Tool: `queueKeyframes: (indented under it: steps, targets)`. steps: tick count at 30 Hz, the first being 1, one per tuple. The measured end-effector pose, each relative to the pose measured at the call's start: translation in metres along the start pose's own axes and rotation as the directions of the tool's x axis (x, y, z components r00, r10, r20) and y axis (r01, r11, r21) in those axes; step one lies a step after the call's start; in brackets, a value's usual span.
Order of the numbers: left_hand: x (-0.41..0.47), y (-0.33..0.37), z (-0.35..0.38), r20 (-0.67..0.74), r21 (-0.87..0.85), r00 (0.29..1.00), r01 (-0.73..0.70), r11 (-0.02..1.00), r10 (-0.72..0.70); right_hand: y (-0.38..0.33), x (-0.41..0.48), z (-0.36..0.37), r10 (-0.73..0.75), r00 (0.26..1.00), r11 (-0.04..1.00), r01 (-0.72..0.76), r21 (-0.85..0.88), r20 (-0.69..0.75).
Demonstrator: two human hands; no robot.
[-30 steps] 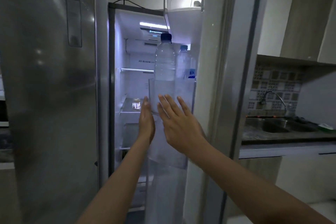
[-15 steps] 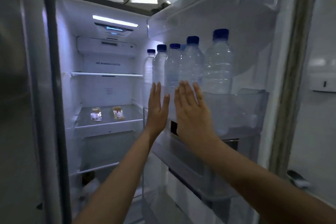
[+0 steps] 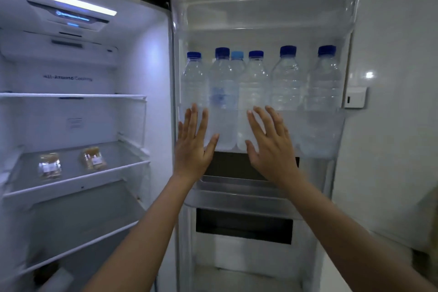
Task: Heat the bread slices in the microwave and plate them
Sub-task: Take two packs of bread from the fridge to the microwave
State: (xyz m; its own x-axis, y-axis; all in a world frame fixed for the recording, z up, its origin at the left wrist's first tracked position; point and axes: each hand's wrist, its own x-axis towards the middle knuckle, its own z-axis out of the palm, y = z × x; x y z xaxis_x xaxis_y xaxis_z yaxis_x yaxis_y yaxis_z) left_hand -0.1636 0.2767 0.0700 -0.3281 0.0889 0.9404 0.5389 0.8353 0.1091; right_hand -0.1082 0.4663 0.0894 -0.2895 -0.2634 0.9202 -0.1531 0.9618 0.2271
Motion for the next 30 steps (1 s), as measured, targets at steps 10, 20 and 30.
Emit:
queueKeyframes:
  steps: [10, 20, 30]
  targets:
    - [0.011, 0.02, 0.035, 0.079, 0.11, 0.993, -0.095, 0.989, 0.087, 0.045, 0.004, 0.046, 0.177, 0.984, 0.958, -0.167, 0.234, -0.021]
    - [-0.001, 0.028, 0.051, 0.178, 0.197, 0.982, -0.103, 0.975, 0.068, 0.063, -0.003, 0.082, 0.254, 0.964, 0.842, -0.259, 0.473, 0.076]
    - [-0.032, -0.003, 0.026, 0.273, 0.303, 0.959, -0.009, 0.953, -0.077, -0.003, -0.029, 0.095, 0.201, 0.973, 0.618, -0.216, 0.755, 0.114]
